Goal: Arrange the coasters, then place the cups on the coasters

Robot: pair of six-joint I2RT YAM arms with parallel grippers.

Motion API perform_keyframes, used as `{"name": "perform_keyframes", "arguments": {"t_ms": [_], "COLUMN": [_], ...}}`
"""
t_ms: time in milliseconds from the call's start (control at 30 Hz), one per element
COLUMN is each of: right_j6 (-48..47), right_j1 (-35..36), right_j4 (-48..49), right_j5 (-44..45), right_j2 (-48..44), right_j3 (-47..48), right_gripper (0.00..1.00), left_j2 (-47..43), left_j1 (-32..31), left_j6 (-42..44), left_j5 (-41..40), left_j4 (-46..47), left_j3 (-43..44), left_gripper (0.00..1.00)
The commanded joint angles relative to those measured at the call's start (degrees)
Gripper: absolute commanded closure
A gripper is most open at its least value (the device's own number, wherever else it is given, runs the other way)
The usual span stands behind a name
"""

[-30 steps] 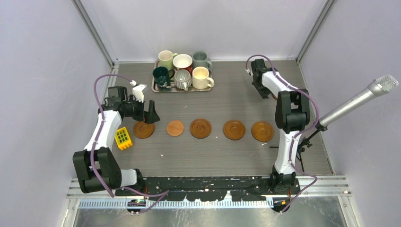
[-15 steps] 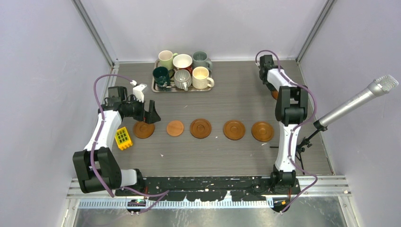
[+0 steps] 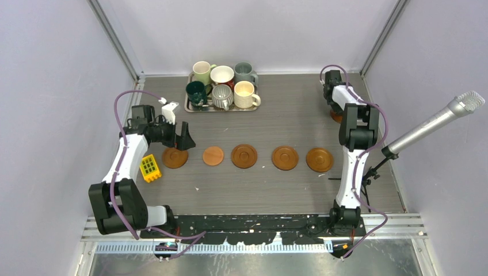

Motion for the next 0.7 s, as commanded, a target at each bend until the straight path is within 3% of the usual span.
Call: {"name": "perform_keyframes", "arguments": {"t_ms": [0, 267, 667], "right_j6": [3.1, 4.1, 11.0], "right_j1": [0.9, 8.2, 20.9], "right_j4": [-5.5, -7.4, -12.0], "right_j5": [-9.9, -18.9, -29.6], "right_j2": [0.5, -2.9, -5.8], "right_j3": [-2.1, -8.1, -9.3], "right_gripper": [0.71, 0.72, 0.72], "left_j2": [0.6, 1.1, 0.8], "left_j1": [0.1, 0.3, 0.4], "left_j6": [0.4, 0.5, 0.4], "left_j5": [0.2, -0.7, -1.2], "left_j4": [0.5, -1.0, -2.0], "left_j3": [1.6, 3.0, 3.6], "left_gripper": [0.0, 0.0, 0.0]}}
